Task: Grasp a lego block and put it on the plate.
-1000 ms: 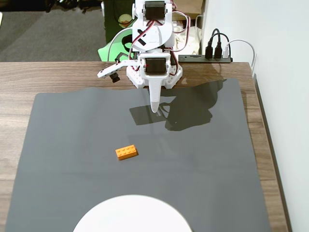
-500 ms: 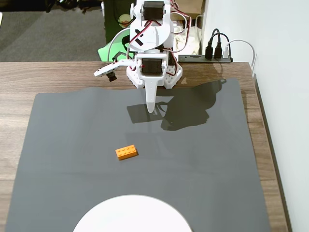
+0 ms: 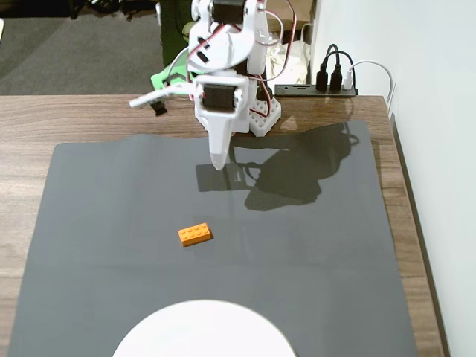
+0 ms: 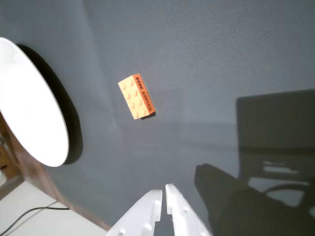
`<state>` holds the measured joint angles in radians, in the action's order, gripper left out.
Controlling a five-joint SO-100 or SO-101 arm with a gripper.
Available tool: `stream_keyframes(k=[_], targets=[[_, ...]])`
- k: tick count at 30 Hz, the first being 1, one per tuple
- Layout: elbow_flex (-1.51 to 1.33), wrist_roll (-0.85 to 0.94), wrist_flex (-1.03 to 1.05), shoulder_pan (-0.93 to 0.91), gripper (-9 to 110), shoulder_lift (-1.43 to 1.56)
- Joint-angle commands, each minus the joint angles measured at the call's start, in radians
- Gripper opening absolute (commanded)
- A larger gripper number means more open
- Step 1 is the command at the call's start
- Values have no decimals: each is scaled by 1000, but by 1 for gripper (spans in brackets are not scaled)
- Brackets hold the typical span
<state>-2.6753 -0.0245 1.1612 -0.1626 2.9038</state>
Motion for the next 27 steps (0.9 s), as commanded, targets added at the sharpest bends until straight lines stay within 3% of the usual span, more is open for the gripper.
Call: stream_keyframes(k=[1,11,20,27], targets=[[95,0,-12,5,1,-103],[324,-8,-8,-92,1,-465],[428,278,15,-216,1,-643],[531,304,80,-235,1,-781]])
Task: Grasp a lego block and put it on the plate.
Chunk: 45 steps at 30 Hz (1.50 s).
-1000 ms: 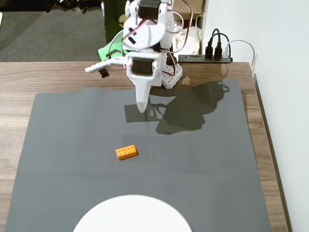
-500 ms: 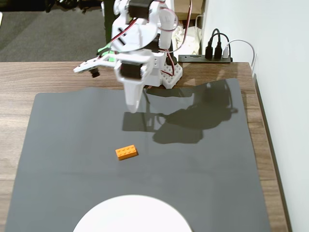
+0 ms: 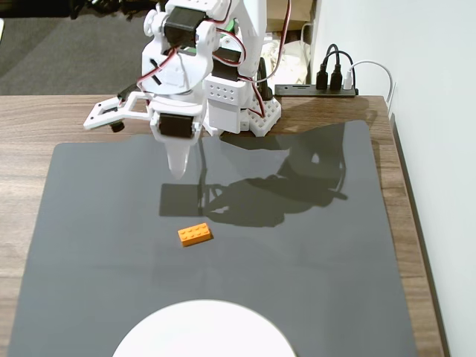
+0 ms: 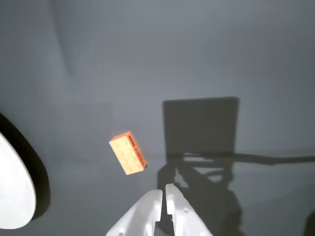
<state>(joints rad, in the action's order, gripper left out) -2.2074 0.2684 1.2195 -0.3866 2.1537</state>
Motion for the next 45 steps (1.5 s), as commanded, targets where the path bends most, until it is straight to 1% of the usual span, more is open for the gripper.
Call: stream_keyframes(k=[1,6,15,18,21,22,25,28,30,36,37,38,45], targets=[[81,14,28,-12,1,-49],[150,77,9,-14,1,-147],[202,278,-44,31,1,-224],[201,287,-35,43,6,-233],[202,287,-37,55,8,-247],[202,287,-37,58,14,-253],[199,299,-34,64,19,-268],[192,319,-5,66,35,-273],[187,337,5,60,42,-276],[153,462,5,75,43,-324],[153,471,5,74,46,-333],[158,483,6,71,47,-345],[196,511,-31,71,47,-425]])
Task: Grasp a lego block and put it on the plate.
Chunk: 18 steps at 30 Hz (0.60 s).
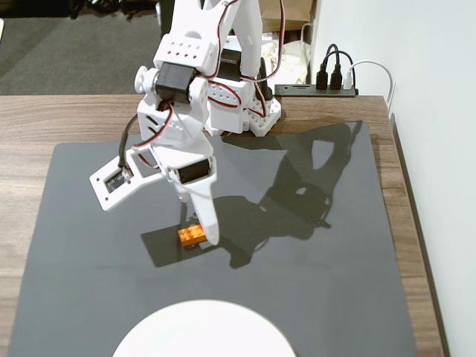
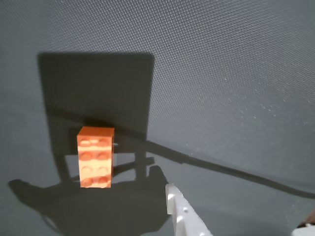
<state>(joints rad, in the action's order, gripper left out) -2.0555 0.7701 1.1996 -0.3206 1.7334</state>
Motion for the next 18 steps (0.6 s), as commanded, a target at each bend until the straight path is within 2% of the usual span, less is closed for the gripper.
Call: stream_keyframes(k=[1,18], targets=[[52,8,-12,5,47,-14],[129,-9,-98,52,47,-144]])
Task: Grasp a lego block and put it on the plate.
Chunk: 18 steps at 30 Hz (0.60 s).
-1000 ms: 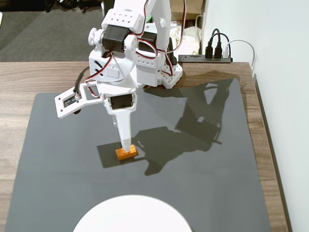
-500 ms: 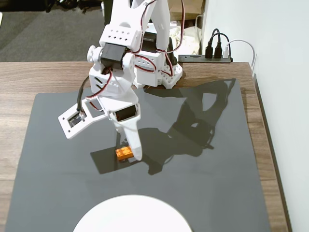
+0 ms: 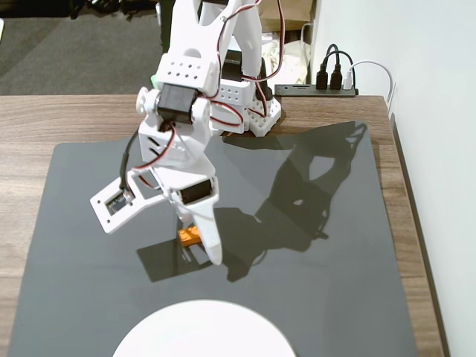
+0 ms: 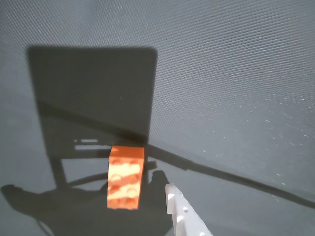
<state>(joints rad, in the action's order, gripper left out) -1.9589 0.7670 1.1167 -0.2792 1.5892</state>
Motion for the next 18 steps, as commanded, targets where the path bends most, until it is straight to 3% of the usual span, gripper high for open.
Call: stream_keyframes(k=[1,18], targets=[[32,-6,-20,12,47,-6],[-11,-6,-100,25,46,-29]])
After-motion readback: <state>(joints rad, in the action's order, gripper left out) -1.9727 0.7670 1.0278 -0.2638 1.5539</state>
